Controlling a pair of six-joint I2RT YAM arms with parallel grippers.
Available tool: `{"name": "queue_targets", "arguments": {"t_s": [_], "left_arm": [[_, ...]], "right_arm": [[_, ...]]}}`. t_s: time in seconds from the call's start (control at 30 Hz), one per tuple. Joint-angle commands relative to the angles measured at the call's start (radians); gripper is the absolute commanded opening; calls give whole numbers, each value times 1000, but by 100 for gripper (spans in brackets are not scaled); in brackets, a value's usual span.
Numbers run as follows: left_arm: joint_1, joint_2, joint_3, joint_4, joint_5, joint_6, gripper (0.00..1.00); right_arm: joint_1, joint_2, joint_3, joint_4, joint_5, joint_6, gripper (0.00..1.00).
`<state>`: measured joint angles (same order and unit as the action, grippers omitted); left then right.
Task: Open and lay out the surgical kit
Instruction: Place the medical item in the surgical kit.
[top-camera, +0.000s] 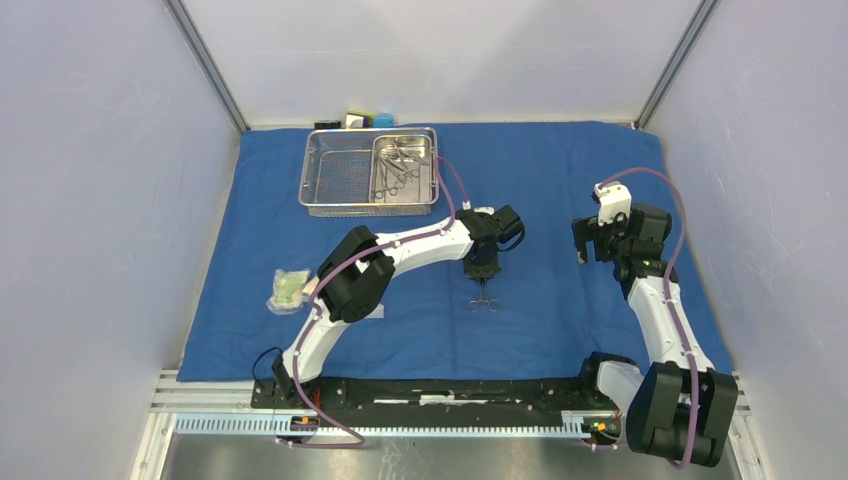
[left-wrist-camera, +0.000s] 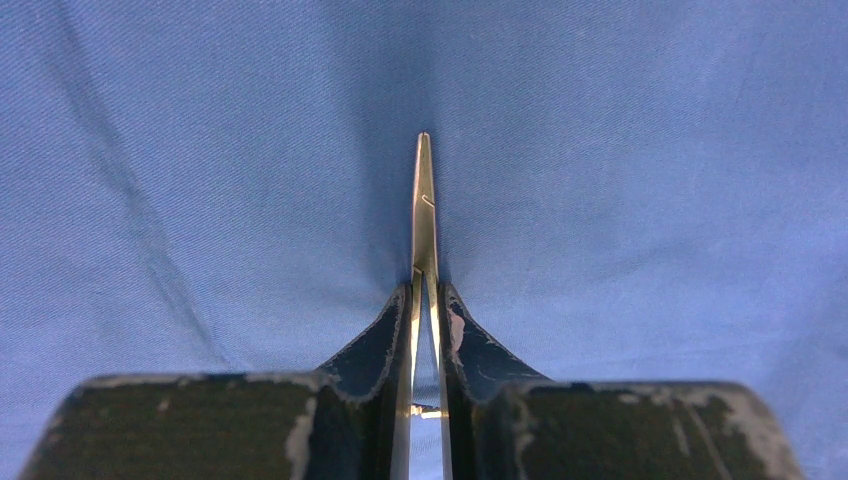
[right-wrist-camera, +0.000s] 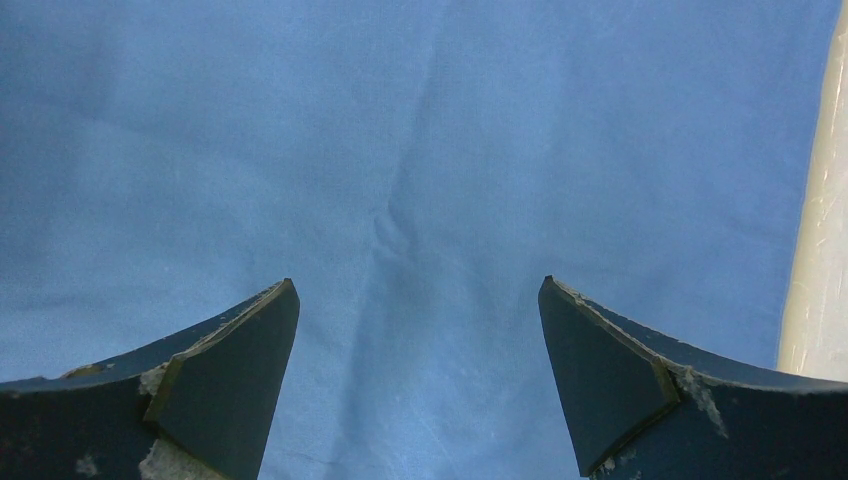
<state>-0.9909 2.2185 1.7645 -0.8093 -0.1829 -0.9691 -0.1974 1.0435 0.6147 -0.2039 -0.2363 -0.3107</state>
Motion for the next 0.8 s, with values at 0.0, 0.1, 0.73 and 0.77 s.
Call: {"name": "queue_targets", "arguments": {"t_s": [0.0,0.1,0.73,0.77], "left_arm": [[-6,-12,-1,0,-38,-34,11],[-6,-13,-5,5,-33,-36,14],[-6,-22,2,15,-15,-30,37],[-6,-26,5,15,-17,-26,39]], "right_arm": [[-6,3,-3,9,-20,-1,98],[-5,4,-2,9,-24,-1,98],[-11,4,-1,4,-39,0,98],[-10,5,-1,4,-41,0,98]]}}
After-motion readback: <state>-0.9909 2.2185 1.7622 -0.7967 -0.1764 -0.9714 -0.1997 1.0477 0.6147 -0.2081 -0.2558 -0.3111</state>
